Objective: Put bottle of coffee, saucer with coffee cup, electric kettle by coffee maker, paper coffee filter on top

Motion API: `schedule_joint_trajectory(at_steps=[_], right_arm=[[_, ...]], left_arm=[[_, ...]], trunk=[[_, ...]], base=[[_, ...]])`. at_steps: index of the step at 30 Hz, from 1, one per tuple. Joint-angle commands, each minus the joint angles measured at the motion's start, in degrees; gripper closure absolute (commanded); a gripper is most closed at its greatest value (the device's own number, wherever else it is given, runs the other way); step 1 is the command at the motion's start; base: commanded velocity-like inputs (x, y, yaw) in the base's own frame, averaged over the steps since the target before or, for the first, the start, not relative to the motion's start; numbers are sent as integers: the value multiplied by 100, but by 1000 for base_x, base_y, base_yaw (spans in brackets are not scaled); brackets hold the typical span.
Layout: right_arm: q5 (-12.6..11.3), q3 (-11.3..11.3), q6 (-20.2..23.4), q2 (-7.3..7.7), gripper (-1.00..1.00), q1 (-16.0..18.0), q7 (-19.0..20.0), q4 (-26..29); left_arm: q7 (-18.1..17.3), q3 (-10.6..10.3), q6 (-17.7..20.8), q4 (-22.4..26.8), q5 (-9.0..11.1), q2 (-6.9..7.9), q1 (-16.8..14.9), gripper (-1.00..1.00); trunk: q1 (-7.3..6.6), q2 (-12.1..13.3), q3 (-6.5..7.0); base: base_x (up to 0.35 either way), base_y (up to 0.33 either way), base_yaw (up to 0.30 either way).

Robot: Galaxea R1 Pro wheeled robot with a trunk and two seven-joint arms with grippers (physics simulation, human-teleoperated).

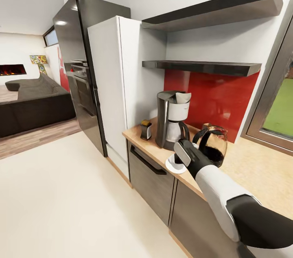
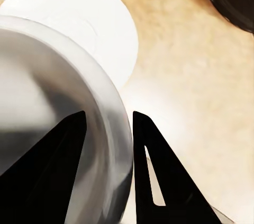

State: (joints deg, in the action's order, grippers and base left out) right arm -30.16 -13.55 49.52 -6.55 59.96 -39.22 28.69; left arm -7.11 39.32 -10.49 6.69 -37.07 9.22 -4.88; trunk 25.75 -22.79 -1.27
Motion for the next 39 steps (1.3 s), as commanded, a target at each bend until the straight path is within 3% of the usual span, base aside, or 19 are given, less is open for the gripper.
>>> schedule_joint_trajectory(at_steps=[1, 39], right_arm=[[-59, -37, -55, 4, 100, 5, -50, -39], [-61, -42, -692, 5, 100, -11, -41, -656]], left_arm=[[-27, 49, -17, -1, -40, 0, -5, -100], [-27, 49, -14, -1, -28, 0, -5, -100]], trunk=[[4, -13, -13], [4, -13, -13]], base=[[0, 0, 0], [52, 0, 0]])
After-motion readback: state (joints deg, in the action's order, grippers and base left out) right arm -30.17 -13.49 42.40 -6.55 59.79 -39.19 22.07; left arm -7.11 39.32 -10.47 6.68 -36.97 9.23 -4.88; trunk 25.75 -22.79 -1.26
